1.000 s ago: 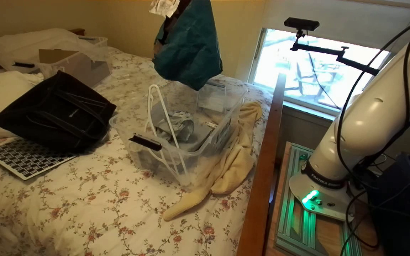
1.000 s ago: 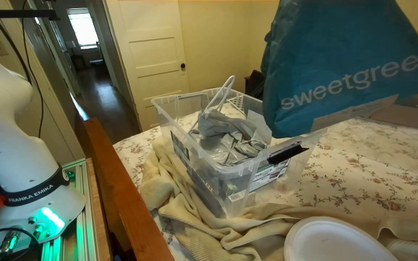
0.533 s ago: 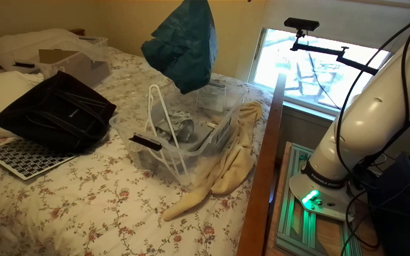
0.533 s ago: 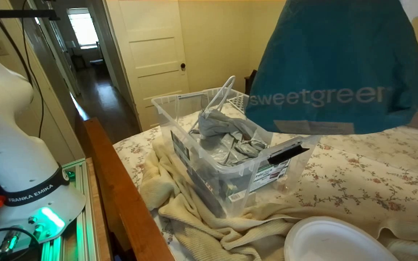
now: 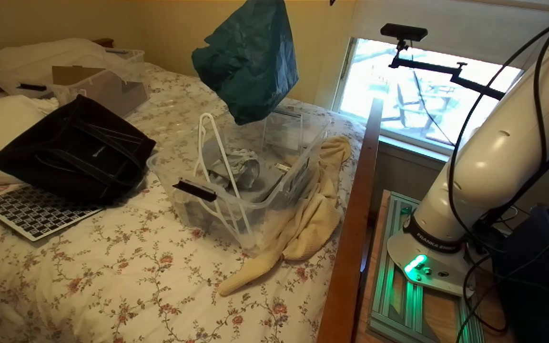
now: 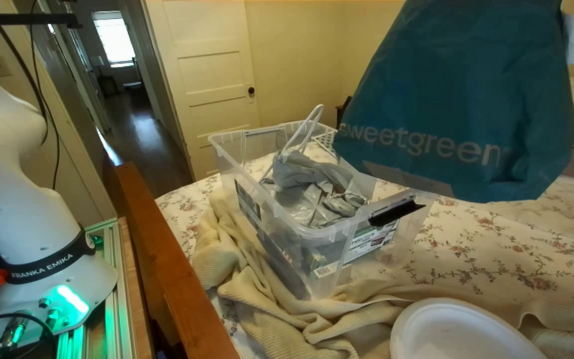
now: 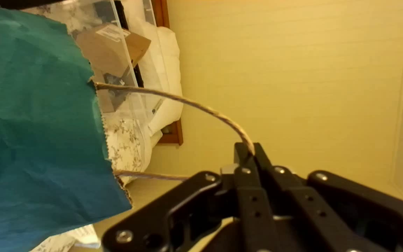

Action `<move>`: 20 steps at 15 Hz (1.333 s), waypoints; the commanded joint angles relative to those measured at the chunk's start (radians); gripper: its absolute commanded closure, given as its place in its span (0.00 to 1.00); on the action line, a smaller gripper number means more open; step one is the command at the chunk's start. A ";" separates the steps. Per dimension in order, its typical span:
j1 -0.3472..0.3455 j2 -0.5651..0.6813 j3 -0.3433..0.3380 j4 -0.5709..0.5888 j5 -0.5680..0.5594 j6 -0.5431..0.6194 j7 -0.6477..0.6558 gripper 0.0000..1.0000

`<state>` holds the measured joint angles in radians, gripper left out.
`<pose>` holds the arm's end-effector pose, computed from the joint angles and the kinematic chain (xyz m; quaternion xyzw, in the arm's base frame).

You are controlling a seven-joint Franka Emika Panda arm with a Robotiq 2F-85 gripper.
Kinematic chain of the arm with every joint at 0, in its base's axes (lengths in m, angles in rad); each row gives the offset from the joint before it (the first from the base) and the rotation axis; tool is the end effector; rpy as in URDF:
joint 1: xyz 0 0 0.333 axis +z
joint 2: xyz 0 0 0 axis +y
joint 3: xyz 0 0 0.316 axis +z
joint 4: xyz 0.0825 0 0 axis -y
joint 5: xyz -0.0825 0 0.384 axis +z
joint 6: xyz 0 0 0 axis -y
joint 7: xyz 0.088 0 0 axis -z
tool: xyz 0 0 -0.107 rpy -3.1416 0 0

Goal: Remove the bag from the storage container

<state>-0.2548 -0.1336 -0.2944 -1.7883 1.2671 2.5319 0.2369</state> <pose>0.4736 -0.3168 0.6950 -0.5501 0.5556 -0.4116 0.4683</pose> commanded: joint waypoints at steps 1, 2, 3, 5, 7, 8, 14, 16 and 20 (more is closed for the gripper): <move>-0.012 0.027 -0.016 0.080 0.073 0.065 0.011 0.99; -0.014 0.030 -0.021 0.090 0.086 0.077 0.010 0.99; -0.016 0.036 -0.026 0.099 0.095 0.087 0.012 0.99; -0.020 0.051 -0.034 0.120 0.121 0.099 0.014 0.99; -0.024 0.066 -0.037 0.143 0.140 0.106 0.018 0.99; -0.025 0.077 -0.038 0.159 0.149 0.110 0.021 0.99; -0.033 0.124 -0.038 0.242 0.155 0.131 0.059 0.99; -0.038 0.141 -0.038 0.269 0.156 0.144 0.069 0.99; -0.053 0.186 -0.040 0.312 0.168 0.189 0.076 0.99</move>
<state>-0.2933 0.0024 -0.3364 -1.5801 1.3755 2.6839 0.2962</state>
